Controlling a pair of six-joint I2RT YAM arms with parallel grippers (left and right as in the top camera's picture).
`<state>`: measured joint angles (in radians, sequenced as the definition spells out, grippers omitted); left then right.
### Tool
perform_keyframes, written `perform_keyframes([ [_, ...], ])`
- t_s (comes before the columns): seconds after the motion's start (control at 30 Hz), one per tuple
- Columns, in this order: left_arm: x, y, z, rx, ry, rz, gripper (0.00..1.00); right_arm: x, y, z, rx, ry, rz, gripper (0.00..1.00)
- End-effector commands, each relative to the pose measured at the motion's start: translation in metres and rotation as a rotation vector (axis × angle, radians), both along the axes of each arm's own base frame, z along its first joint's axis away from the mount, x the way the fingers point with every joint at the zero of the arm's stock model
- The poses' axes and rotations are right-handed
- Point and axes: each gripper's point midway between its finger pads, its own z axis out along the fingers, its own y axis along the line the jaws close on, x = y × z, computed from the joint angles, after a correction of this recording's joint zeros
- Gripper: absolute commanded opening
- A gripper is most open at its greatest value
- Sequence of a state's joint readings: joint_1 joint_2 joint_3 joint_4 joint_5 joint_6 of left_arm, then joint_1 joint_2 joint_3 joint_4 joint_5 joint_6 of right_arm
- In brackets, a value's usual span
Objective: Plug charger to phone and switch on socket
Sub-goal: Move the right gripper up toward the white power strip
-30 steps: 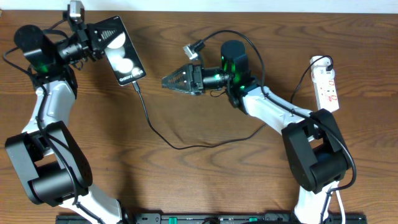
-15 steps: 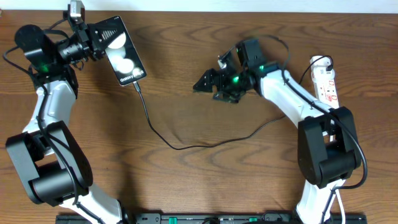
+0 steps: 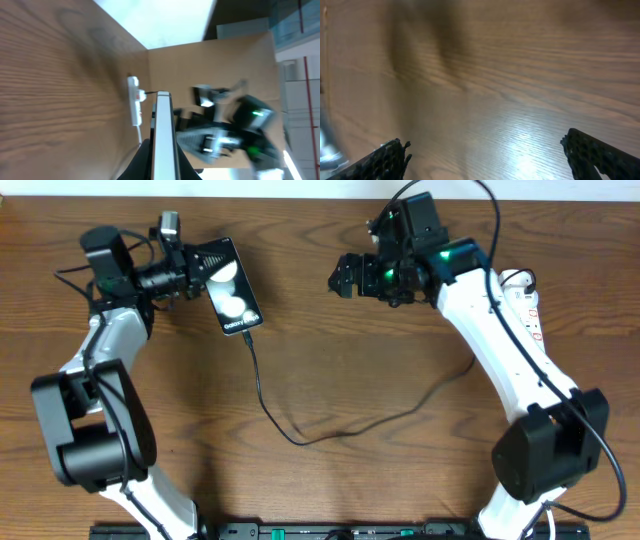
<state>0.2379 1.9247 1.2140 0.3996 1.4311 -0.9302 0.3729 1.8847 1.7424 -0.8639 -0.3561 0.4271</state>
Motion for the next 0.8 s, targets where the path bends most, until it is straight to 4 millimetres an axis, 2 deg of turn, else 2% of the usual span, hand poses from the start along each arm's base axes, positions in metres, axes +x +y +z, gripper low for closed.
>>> perform_keyframes([
  [0.0, 0.007, 0.000, -0.027, 0.036, -0.012, 0.020, 0.07, 0.003, -0.013, 0.025, -0.076, -0.087, -0.039, 0.99],
  [0.13, 0.016, 0.001, -0.067, 0.037, 0.074, 0.047, 0.07, -0.003, -0.025, 0.031, -0.121, -0.091, -0.067, 0.98],
  [0.37, 0.017, 0.001, -0.137, 0.017, 0.228, 0.057, 0.08, -0.007, -0.027, 0.040, -0.111, -0.098, -0.081, 0.98],
  [0.57, 0.016, 0.003, -0.172, 0.030, 0.291, 0.082, 0.07, -0.008, -0.027, 0.040, -0.112, -0.095, -0.081, 0.98],
  [0.77, 0.020, 0.009, -0.188, 0.076, 0.324, 0.140, 0.07, -0.009, -0.025, 0.039, -0.113, -0.092, -0.075, 0.98],
])
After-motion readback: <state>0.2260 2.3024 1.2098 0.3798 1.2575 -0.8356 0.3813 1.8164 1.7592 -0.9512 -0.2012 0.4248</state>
